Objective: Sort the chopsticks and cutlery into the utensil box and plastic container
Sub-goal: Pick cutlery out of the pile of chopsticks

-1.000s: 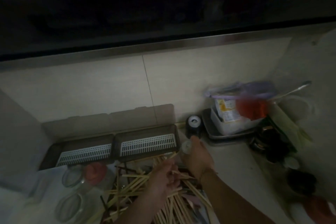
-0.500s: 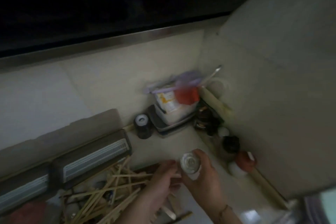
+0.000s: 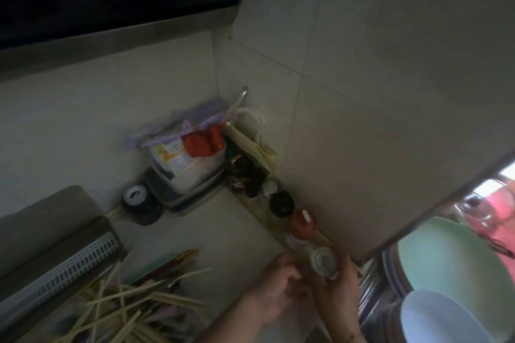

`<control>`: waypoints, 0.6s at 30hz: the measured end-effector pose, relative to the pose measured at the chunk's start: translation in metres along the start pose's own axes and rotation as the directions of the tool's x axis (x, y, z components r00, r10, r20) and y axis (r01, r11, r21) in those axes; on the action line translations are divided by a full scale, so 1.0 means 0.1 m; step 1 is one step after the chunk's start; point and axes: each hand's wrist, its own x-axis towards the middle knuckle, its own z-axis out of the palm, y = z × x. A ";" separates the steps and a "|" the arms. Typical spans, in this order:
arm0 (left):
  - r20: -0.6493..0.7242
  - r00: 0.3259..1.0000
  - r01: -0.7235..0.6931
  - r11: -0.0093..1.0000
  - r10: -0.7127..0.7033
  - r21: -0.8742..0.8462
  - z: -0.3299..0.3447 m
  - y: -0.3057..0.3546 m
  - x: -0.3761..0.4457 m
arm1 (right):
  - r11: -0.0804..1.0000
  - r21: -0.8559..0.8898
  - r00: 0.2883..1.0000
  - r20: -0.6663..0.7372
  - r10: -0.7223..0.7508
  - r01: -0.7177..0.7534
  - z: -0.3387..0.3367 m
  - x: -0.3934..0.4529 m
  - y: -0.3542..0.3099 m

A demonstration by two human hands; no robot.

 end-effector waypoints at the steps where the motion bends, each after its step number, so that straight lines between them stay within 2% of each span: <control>1: -0.008 1.000 -0.002 1.000 0.002 -0.020 0.03 -0.01 0.04 | 1.000 0.008 1.000 -0.012 0.012 -0.012 0.00 0.01 -0.01; 8: -0.047 0.999 0.001 0.996 -0.005 -0.089 0.12 0.03 0.19 | 0.992 0.075 0.995 -0.006 0.100 -0.099 0.14 0.13 -0.01; 13: -0.035 0.999 0.025 1.000 -0.025 0.002 0.06 0.04 0.19 | 0.990 0.115 0.996 -0.029 0.088 -0.085 0.16 0.13 0.02; 18: -0.026 0.999 0.043 0.995 -0.041 0.092 -0.01 0.08 0.11 | 0.996 0.062 0.997 -0.036 0.073 -0.071 0.18 0.05 0.13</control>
